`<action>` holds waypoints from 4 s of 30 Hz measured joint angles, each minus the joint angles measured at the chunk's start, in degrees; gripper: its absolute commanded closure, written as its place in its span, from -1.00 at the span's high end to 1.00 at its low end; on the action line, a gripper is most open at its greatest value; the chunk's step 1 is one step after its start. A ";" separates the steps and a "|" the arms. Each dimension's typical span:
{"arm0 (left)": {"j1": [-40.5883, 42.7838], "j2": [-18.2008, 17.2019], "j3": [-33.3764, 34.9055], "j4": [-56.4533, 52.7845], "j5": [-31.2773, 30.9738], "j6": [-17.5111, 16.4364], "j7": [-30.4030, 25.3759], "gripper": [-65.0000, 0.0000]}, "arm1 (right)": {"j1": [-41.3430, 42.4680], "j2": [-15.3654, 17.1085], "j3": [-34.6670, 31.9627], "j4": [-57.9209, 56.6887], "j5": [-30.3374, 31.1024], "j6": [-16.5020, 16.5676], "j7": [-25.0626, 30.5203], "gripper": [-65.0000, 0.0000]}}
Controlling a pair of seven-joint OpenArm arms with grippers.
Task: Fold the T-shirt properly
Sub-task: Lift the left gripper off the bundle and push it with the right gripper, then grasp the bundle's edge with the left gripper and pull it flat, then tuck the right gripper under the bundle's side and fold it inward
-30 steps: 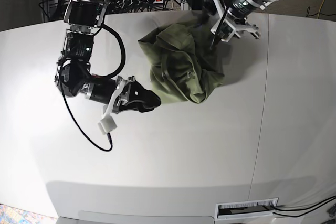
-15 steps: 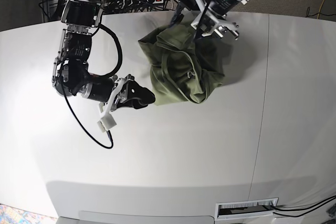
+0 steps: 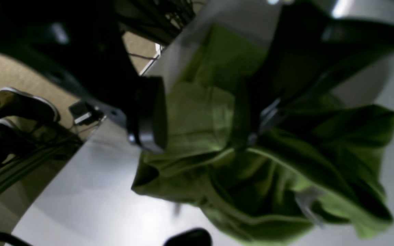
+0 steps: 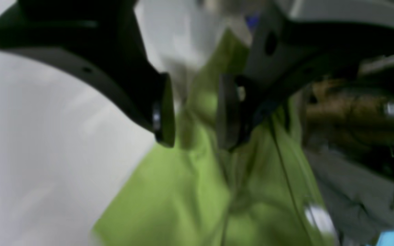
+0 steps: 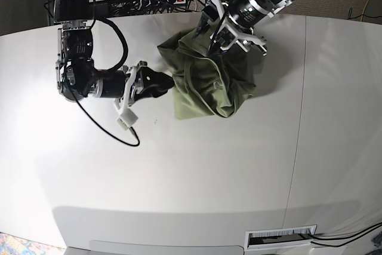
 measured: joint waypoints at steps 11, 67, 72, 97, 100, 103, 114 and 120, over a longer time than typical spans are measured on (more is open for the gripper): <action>0.04 -0.02 0.00 -0.26 0.04 -1.33 0.66 -0.01 | -0.24 0.31 -12.44 0.00 0.42 0.02 0.04 -0.35; 0.33 -3.45 0.11 1.03 23.02 10.88 9.07 -1.00 | -0.26 -0.20 -7.43 0.00 -1.09 0.02 0.02 -0.35; 0.50 -7.93 0.04 1.03 23.43 15.21 14.25 -1.00 | -0.26 -0.22 -7.41 0.00 -1.29 0.02 0.04 -0.35; 3.02 -9.46 -5.86 -1.53 23.45 19.89 11.13 -0.20 | 1.40 -4.57 -7.19 1.95 5.68 0.02 -0.13 -0.35; 3.02 -9.55 -6.75 -1.53 22.58 19.91 10.29 -0.20 | 3.61 -7.32 -7.19 1.97 0.59 0.02 -0.22 -0.35; 3.04 -9.49 -6.64 -1.53 22.21 19.91 10.29 -0.20 | 5.70 -9.55 -7.15 2.01 -3.61 0.02 0.02 -0.46; 3.06 -9.51 -6.67 -1.27 26.01 19.91 16.81 -0.20 | 9.27 -12.24 -18.93 1.95 -24.44 0.07 9.11 -0.78; 3.04 -9.49 -6.64 -1.27 23.85 19.91 14.58 -0.20 | 11.06 -12.22 -26.12 1.95 -36.33 0.04 18.45 -0.78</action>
